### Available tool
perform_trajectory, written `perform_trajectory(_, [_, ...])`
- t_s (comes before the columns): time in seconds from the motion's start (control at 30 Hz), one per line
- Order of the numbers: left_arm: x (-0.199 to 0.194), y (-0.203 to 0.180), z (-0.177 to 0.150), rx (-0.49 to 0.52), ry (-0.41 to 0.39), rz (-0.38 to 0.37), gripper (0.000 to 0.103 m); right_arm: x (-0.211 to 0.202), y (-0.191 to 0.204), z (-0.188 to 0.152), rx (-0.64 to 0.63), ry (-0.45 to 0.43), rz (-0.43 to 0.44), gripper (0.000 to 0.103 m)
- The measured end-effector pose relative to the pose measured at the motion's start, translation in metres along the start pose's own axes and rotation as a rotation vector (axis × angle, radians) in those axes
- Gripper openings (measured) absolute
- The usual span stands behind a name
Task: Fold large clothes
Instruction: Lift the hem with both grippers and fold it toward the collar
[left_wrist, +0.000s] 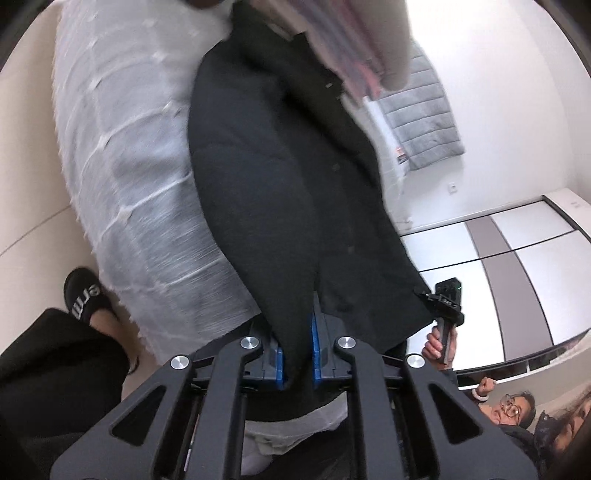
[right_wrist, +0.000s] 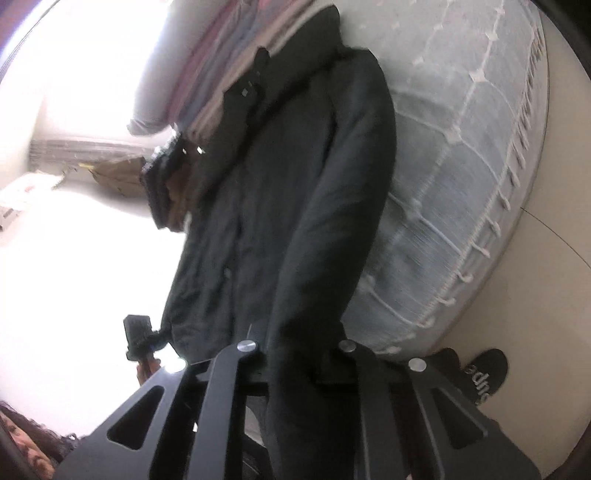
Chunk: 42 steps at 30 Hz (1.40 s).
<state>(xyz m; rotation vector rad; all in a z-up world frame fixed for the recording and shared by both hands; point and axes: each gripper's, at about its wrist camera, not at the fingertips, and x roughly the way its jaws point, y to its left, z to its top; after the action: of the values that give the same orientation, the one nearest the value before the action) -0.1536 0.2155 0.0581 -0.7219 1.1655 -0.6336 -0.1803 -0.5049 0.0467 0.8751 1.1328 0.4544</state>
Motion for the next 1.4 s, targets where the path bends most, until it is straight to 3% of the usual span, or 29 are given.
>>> perform_trajectory(0.23, [-0.019, -0.019, -0.006, 0.023, -0.038, -0.010, 0.006, -0.026, 0.008, -0.016, 0.031, -0.105, 0.118, 0.008])
perform_trajectory(0.37, [-0.006, 0.001, -0.009, -0.003, 0.007, 0.024, 0.005, -0.017, -0.010, -0.017, 0.046, -0.050, 0.085, 0.008])
perform_trajectory(0.43, [0.008, 0.015, -0.010, -0.024, 0.070, -0.022, 0.005, -0.010, -0.024, -0.014, 0.065, -0.013, 0.063, 0.009])
perform_trajectory(0.5, [0.015, 0.027, -0.011, -0.061, 0.085, -0.058, 0.007, -0.007, -0.036, -0.011, 0.106, 0.002, 0.056, 0.013])
perform_trajectory(0.53, [0.017, 0.032, -0.012, -0.080, 0.086, -0.064, 0.016, -0.004, -0.043, -0.009, 0.124, 0.025, 0.071, 0.035])
perform_trajectory(0.57, [0.021, 0.041, -0.011, -0.121, 0.098, -0.071, 0.050, -0.001, -0.046, -0.009, 0.134, 0.032, 0.085, 0.075])
perform_trajectory(0.6, [0.024, 0.048, -0.011, -0.158, 0.103, -0.061, 0.072, 0.000, -0.050, -0.007, 0.138, 0.030, 0.100, 0.088])
perform_trajectory(0.63, [0.027, 0.052, -0.011, -0.174, 0.099, -0.045, 0.096, 0.002, -0.052, -0.007, 0.141, 0.037, 0.117, 0.090])
perform_trajectory(0.73, [0.035, 0.061, -0.010, -0.218, 0.098, -0.107, 0.096, 0.007, -0.056, -0.005, 0.146, 0.045, 0.145, 0.090])
perform_trajectory(0.8, [0.036, 0.062, -0.010, -0.219, 0.073, -0.099, 0.096, 0.009, -0.054, -0.005, 0.137, 0.036, 0.128, 0.090])
perform_trajectory(0.83, [0.036, 0.060, -0.012, -0.202, 0.051, -0.086, 0.094, 0.009, -0.053, -0.006, 0.136, 0.032, 0.109, 0.090])
perform_trajectory(0.9, [0.038, 0.058, -0.015, -0.177, 0.055, -0.036, 0.057, 0.010, -0.053, -0.008, 0.142, 0.027, 0.104, 0.072])
perform_trajectory(0.93, [0.040, 0.059, -0.017, -0.191, 0.061, -0.001, 0.032, 0.010, -0.052, -0.009, 0.141, 0.018, 0.061, 0.042])
perform_trajectory(0.97, [0.039, 0.061, -0.017, -0.205, 0.055, 0.019, 0.017, 0.010, -0.052, -0.011, 0.150, 0.006, 0.024, 0.008])
perform_trajectory(1.1, [0.034, 0.041, -0.020, -0.135, 0.021, 0.097, 0.007, 0.005, -0.049, -0.020, 0.182, -0.060, 0.005, 0.007])
perform_trajectory(1.2, [0.027, 0.025, -0.017, -0.109, -0.004, 0.065, 0.006, 0.000, -0.035, -0.024, 0.175, -0.107, 0.031, 0.007])
perform_trajectory(1.4, [-0.005, -0.018, -0.020, -0.060, -0.082, -0.008, 0.005, -0.029, 0.011, -0.041, 0.117, -0.204, 0.164, 0.007])
